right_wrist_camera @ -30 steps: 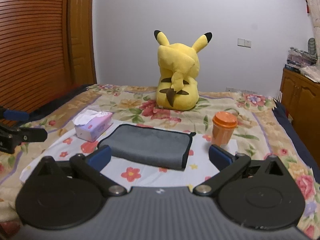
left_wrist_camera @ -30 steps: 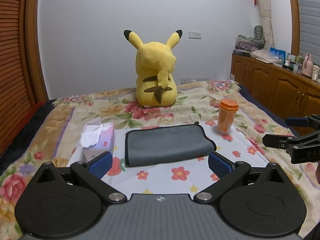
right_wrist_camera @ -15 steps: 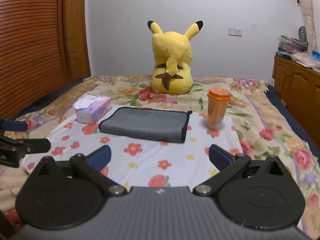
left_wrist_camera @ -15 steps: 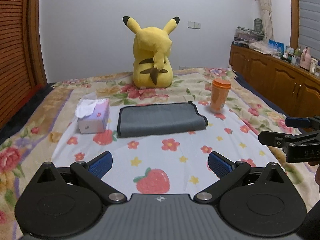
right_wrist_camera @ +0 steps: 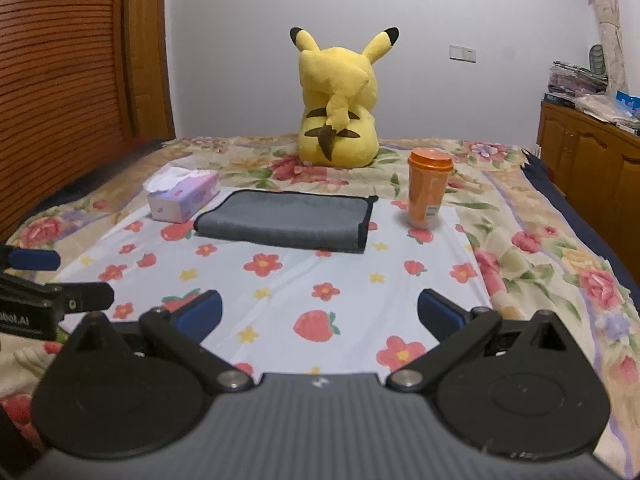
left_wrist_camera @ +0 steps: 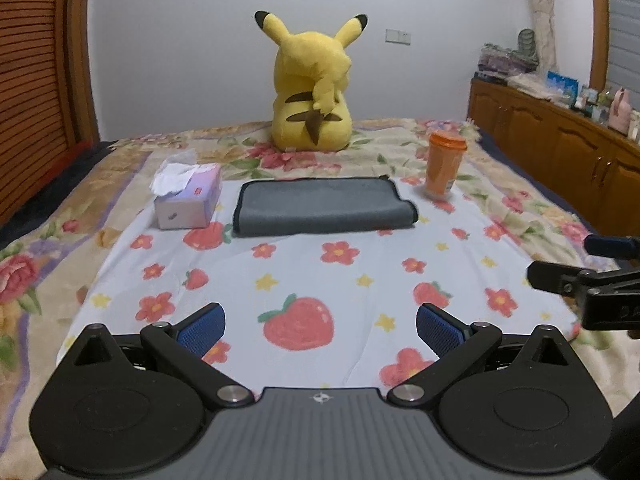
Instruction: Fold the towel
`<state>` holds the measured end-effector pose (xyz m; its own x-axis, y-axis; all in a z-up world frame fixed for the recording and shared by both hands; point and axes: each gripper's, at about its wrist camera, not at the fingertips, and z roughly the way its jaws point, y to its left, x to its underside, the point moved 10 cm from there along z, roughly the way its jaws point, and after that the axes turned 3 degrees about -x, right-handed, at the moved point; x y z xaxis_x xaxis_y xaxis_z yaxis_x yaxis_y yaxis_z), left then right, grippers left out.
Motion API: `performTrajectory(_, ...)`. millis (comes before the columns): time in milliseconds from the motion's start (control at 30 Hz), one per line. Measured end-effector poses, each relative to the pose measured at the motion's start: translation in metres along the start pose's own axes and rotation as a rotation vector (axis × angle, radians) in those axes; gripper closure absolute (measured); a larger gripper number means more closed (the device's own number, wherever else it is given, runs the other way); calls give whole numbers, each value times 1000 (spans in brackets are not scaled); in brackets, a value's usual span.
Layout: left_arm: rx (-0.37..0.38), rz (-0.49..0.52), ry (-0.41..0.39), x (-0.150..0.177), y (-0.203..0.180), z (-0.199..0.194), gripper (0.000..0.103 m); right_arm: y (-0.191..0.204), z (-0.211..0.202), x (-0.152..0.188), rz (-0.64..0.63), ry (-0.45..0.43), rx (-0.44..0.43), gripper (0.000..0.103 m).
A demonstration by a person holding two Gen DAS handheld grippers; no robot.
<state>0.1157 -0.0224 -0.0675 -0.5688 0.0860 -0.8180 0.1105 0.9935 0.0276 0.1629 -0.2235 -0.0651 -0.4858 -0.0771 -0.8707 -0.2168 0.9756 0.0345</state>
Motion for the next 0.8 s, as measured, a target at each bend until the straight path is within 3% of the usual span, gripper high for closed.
performTrajectory(400, -36, 25, 10, 16, 3, 9, 0, -6, 10, 23, 9, 34, 21, 0)
performTrajectory(800, -45, 10, -47, 7, 6, 0, 0, -12, 10, 22, 30, 8, 47, 0)
